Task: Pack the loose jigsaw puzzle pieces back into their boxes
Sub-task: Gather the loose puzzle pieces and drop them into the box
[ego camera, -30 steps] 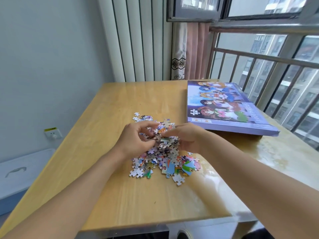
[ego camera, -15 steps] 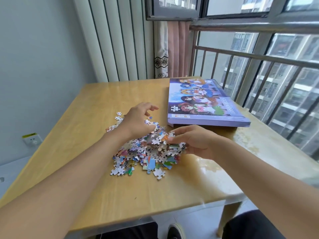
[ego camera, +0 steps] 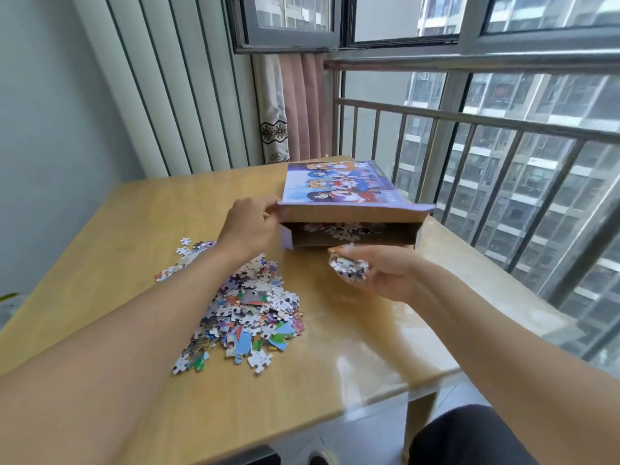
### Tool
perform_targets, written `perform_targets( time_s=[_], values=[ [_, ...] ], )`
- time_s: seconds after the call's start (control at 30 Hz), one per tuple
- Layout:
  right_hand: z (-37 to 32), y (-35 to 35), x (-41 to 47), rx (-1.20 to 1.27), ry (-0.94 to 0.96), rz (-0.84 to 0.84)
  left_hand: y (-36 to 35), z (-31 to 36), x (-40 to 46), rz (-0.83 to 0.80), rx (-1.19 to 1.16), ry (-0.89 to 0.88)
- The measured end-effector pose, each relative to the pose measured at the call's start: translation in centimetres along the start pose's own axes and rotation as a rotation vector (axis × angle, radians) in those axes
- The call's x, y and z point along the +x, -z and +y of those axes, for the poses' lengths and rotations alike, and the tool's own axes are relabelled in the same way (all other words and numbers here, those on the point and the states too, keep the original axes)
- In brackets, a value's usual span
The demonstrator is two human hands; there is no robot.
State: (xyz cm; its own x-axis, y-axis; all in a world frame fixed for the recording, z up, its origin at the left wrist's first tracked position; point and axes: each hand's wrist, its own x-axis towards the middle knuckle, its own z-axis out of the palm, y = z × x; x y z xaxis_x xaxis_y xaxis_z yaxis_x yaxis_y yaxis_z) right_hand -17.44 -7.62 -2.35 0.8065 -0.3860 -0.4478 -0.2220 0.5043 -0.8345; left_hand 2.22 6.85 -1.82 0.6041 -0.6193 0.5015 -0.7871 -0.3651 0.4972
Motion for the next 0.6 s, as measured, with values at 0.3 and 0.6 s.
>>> perform_targets(
  time_s=[0.3,0.6],
  values=[
    [-6.3,-2.5,2.6,0.267,0.106,0.225,-0.1,3.9,2.4,0.141,-0.035,0.029],
    [-6.7,-5.8,4.5,0.246,0.306,0.496,0.4,5.6,3.6,0.146,-0.066,-0.009]
  ],
)
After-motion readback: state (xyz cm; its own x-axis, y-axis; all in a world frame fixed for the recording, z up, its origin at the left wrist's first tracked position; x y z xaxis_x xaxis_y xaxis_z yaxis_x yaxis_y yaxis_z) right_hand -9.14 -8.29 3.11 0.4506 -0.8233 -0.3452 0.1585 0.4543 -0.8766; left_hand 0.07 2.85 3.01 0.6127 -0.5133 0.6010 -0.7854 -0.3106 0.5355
